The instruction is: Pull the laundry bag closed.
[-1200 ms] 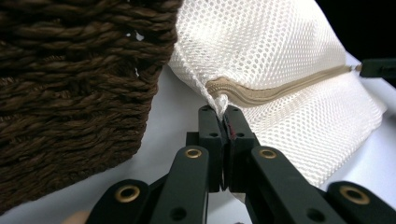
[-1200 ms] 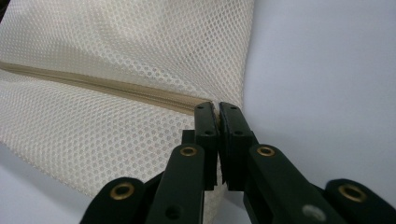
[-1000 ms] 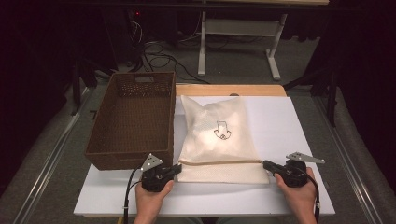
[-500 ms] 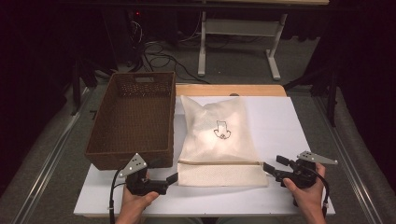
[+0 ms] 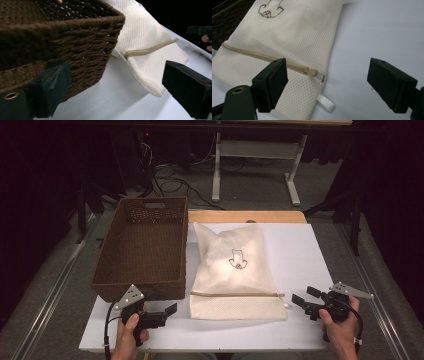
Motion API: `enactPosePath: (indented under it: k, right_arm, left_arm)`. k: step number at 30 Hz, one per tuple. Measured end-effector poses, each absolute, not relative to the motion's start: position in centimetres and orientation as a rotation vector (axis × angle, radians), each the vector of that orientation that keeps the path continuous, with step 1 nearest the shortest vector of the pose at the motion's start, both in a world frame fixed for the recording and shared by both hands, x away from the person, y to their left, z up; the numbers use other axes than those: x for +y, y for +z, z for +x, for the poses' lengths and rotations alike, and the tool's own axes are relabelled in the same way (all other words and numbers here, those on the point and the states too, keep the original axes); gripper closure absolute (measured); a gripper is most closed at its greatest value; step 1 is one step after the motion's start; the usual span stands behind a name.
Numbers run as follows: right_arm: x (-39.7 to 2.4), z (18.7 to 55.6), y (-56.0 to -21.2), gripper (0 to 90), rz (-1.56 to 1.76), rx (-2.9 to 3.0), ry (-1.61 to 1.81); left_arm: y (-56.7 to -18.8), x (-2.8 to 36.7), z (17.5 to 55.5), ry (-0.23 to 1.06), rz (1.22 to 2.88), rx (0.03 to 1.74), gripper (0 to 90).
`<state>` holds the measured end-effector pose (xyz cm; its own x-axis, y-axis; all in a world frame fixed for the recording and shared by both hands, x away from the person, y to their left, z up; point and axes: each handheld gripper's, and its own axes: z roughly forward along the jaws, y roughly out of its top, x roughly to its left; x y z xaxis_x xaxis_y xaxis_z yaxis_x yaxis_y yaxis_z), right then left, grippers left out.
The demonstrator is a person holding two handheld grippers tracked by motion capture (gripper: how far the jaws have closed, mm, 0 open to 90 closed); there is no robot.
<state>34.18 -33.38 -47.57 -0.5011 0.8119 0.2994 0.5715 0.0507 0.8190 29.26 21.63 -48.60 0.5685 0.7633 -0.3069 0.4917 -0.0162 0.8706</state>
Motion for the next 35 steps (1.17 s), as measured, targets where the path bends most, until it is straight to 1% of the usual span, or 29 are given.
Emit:
enactPosePath:
  k: [4,6,9,10,15,18,20,22,25,30,35]
  right_arm:
    - [-34.4,34.1,-47.5,16.7,1.436,2.055,1.426]
    - [-34.8,34.0,-47.6,16.7,1.436,2.053,1.413]
    - [-35.1,33.9,-47.7,16.7,1.440,2.053,1.394]
    - [-35.4,33.9,-47.8,16.7,1.440,2.048,1.391]
    - [-36.4,33.9,-47.8,16.8,1.462,2.025,1.393]
    - [-36.7,33.8,-47.9,16.9,1.471,2.014,1.386]
    - [-37.4,33.7,-47.8,17.0,1.487,1.997,1.381]
    - [-37.7,33.6,-47.8,17.3,1.495,1.982,1.385]
    - [-38.0,33.5,-47.9,17.8,1.496,1.978,1.380]
    - [-37.8,33.6,-47.9,17.7,1.496,1.980,1.385]
    - [-37.4,33.8,-48.1,18.4,1.493,1.997,1.382]
  left_arm:
    - [-48.9,22.8,29.2,0.322,1.672,1.083,5.5]
    - [-49.1,23.5,29.2,0.339,1.645,1.109,4.0]
    - [-49.2,24.3,29.1,0.362,1.629,1.131,4.0]
    - [-49.3,25.0,29.1,0.395,1.639,1.152,4.1]
    - [-49.5,26.5,28.6,0.442,1.648,1.174,4.0]
    - [-49.5,27.4,28.3,0.456,1.632,1.191,4.1]
    - [-49.5,28.3,28.0,0.452,1.620,1.181,6.5]
    - [-49.5,29.0,27.7,0.478,1.620,1.196,4.3]
    - [-49.5,29.7,27.3,0.466,1.624,1.191,5.8]
    - [-49.4,29.5,27.0,0.478,1.626,1.191,5.6]
    - [-49.3,28.2,27.2,0.465,1.629,1.199,6.2]
